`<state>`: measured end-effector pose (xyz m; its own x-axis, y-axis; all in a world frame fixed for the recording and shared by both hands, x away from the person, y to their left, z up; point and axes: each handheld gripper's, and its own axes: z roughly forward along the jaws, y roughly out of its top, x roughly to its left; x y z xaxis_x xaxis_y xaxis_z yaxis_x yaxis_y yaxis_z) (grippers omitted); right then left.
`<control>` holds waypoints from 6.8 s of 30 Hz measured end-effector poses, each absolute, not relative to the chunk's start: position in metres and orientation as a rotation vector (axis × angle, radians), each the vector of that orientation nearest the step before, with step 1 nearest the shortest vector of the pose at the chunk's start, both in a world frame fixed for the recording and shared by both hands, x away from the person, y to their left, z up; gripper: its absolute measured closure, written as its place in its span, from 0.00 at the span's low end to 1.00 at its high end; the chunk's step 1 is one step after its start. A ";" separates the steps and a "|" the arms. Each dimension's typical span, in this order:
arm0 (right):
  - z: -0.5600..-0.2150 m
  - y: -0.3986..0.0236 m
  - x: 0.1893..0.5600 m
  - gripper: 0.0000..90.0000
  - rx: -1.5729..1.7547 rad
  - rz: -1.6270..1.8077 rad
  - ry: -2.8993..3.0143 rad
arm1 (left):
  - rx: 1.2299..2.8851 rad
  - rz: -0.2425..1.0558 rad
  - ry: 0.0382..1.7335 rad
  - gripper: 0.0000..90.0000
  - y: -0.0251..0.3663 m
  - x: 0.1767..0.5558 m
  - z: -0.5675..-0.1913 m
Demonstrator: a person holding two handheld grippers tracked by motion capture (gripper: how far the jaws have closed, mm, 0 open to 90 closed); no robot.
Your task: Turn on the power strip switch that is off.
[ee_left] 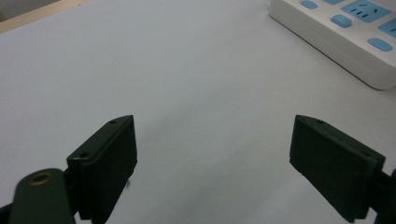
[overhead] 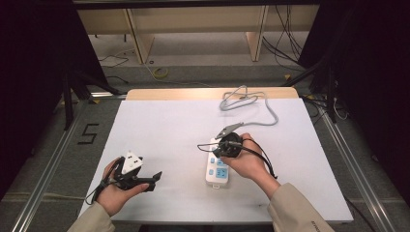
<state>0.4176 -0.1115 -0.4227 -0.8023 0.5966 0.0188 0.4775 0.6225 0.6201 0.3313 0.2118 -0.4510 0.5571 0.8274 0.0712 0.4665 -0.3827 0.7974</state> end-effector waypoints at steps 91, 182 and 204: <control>-0.436 -0.073 0.431 1.00 0.819 0.609 2.771 | 2.044 0.596 1.033 0.16 0.211 0.331 -0.452; -0.427 -0.083 0.429 0.98 0.888 0.690 2.730 | 2.054 0.584 1.039 0.16 0.210 0.332 -0.454; -0.417 -0.112 0.423 0.91 0.938 0.813 2.649 | 2.062 0.577 1.043 0.16 0.209 0.332 -0.455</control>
